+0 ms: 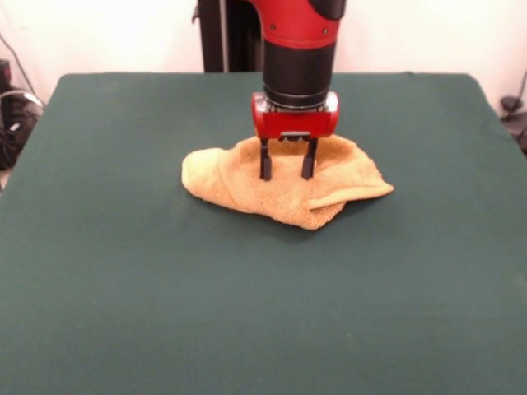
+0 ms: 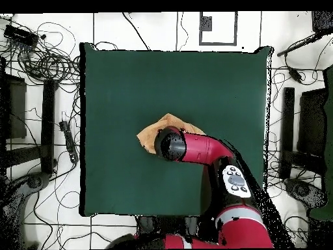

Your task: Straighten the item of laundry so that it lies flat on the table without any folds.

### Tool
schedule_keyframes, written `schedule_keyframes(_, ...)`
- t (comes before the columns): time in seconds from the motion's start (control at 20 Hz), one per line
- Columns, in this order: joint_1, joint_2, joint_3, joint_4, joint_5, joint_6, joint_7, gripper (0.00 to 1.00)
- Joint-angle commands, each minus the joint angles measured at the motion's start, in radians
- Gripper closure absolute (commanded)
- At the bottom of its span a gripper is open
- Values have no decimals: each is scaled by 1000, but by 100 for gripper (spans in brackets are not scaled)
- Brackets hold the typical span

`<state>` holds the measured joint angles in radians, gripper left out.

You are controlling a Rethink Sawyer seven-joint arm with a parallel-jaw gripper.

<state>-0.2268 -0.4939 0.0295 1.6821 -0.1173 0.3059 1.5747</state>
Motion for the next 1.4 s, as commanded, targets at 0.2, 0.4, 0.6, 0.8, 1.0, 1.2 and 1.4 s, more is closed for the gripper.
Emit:
schedule_keyframes(0.2, 21, 82, 46, 180, -23, -109, 187, 0)
schedule_keyframes(0.4, 10, 97, 51, 190, -18, -143, 185, 0)
schedule_keyframes(0.6, 8, 113, 49, 187, -13, -173, 186, 0)
schedule_keyframes(0.8, 4, 119, 47, 196, -8, -191, 188, 0)
schedule_keyframes(1.0, 3, 120, 43, 209, -16, -209, 183, 0)
schedule_keyframes(1.2, 1, 114, 39, 229, -25, -219, 176, 0)
schedule_keyframes(1.4, 1, 104, 35, 255, -30, -230, 176, 0)
